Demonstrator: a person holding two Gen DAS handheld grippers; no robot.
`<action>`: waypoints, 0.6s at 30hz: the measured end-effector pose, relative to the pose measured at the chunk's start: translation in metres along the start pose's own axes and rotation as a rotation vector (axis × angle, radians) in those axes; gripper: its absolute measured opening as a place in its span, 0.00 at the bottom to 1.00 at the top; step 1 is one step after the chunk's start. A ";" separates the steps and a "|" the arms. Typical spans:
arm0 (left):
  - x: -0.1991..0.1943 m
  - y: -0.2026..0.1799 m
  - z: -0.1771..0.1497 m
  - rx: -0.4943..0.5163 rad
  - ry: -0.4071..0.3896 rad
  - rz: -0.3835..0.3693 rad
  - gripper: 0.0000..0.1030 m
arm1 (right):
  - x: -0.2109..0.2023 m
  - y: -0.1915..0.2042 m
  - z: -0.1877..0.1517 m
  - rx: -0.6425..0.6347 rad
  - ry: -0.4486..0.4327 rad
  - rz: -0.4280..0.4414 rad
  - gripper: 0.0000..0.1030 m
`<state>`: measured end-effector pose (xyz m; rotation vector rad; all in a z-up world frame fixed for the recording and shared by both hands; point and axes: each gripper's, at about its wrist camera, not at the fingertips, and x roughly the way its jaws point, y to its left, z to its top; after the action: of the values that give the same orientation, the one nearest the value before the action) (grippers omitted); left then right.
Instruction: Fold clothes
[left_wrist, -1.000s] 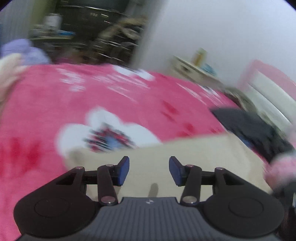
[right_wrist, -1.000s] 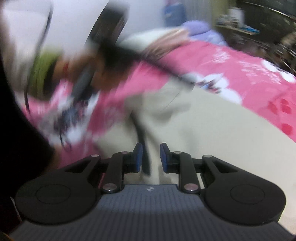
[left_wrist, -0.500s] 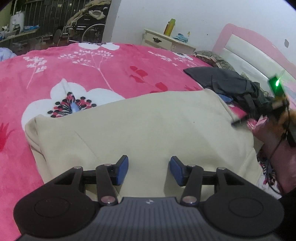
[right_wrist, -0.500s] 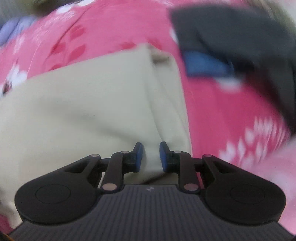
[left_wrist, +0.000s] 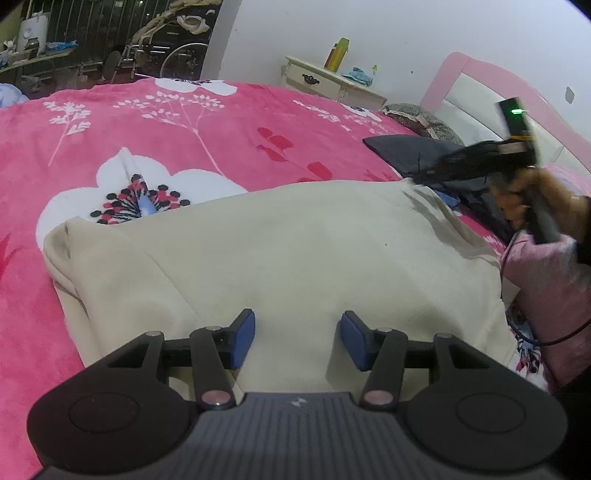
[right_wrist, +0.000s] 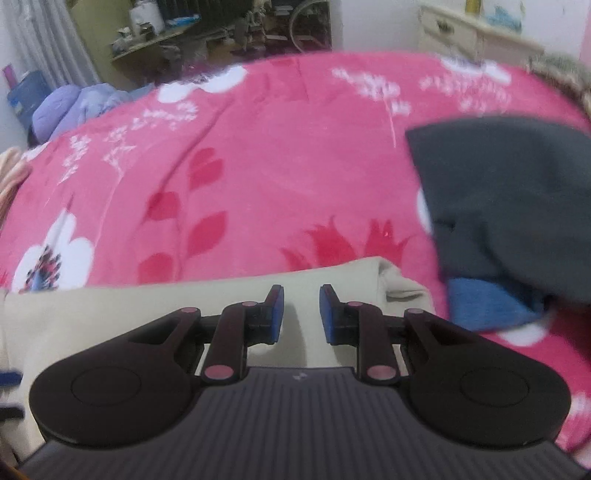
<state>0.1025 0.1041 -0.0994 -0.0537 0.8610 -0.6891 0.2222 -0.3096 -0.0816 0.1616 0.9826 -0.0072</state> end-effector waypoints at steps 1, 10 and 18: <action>0.000 0.000 0.000 -0.001 0.000 -0.002 0.52 | 0.012 -0.008 0.002 0.029 0.013 0.001 0.16; 0.000 0.005 -0.003 -0.007 -0.002 -0.021 0.52 | 0.002 -0.050 0.007 0.299 -0.022 0.147 0.12; 0.009 -0.014 0.016 0.044 -0.001 -0.101 0.52 | -0.023 -0.097 0.004 0.547 -0.032 0.072 0.32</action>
<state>0.1107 0.0842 -0.0905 -0.0584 0.8464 -0.8018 0.2055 -0.4080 -0.0734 0.6966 0.9239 -0.2134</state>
